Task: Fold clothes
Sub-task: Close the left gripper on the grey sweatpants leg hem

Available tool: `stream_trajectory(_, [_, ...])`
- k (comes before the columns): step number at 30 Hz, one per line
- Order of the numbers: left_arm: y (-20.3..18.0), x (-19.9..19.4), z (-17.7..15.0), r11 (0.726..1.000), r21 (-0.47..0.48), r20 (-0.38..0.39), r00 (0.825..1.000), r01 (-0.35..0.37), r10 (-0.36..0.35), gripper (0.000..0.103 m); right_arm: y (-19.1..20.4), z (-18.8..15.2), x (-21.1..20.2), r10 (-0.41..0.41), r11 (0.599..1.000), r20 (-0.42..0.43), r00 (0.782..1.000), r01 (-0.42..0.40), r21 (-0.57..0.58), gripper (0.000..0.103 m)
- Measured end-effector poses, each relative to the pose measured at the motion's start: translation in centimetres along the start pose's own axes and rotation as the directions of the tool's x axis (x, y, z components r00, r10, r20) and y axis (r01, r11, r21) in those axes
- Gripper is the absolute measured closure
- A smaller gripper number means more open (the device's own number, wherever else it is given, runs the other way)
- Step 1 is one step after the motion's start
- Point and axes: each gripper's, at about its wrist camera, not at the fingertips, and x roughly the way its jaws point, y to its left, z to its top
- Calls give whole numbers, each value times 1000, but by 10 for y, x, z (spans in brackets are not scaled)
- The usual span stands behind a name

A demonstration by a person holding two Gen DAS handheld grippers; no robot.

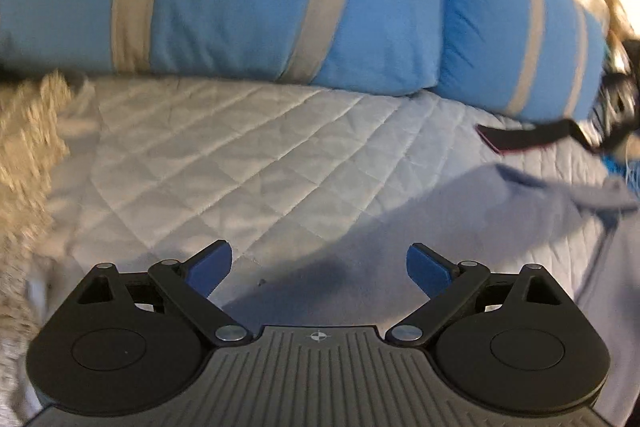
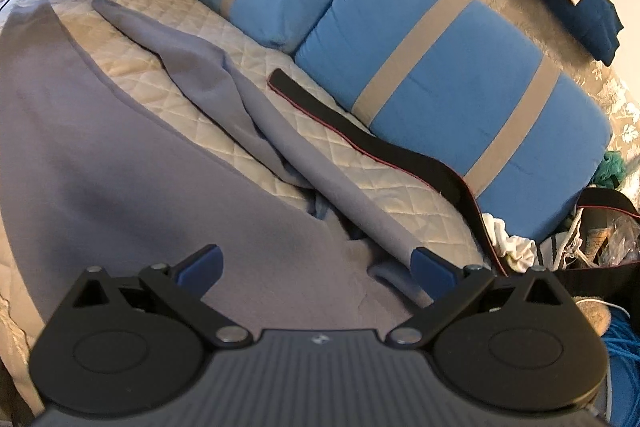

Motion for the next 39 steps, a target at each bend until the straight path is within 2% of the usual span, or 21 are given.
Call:
stream_trajectory(3, [6,13,2,998,-22,-75,995,64,-66,24,-1,0,1,4,1000,-3,1000,-4,0,0])
stream_trajectory(4, [5,16,2,998,-5,-97,993,63,-63,34,-1,0,1,3,1000,-5,1000,-3,0,0])
stream_trajectory(5, [2,16,2,999,23,-101,994,44,-41,47,-1,0,0,2,1000,-7,1000,-2,-1,0])
stream_trajectory(8, [-1,6,1,997,51,-87,995,55,-50,69,-2,-1,0,6,1000,-9,1000,-6,-3,0])
stream_trajectory(11, [-7,-3,-1,994,95,-81,996,49,-41,82,-2,-3,2,2,1000,-13,1000,-2,-8,0])
stream_trajectory(17, [-30,-16,-16,974,228,-59,998,9,5,83,-3,-3,0,-1,1000,-1,1000,1,-3,0])
stream_trajectory(21, [-50,-18,-29,934,355,-38,998,-41,58,83,-3,-5,-2,-14,1000,1,1000,14,-17,0])
stream_trajectory(24, [-58,-15,-34,910,409,-44,995,-63,89,84,-5,-6,-3,-16,1000,3,1000,16,-16,0])
stream_trajectory(25, [-58,-14,-34,910,410,-45,995,-64,90,90,-5,-6,-4,-18,1000,3,1000,18,-18,0])
stream_trajectory(26, [-57,-14,-34,913,404,-50,995,-61,88,100,-5,-6,-4,-21,1000,5,1000,21,-20,0])
stream_trajectory(32, [-57,-17,-32,918,388,-36,994,-84,106,100,-22,-18,-6,-51,997,-5,999,50,-62,0])
stream_trajectory(36, [-62,-19,-33,910,396,-12,990,-122,138,100,-58,-37,-4,-60,997,-14,998,59,-41,0])
stream_trajectory(39, [-65,-22,-34,906,393,7,986,-154,164,100,-96,-47,2,-95,995,-21,995,95,1,0])
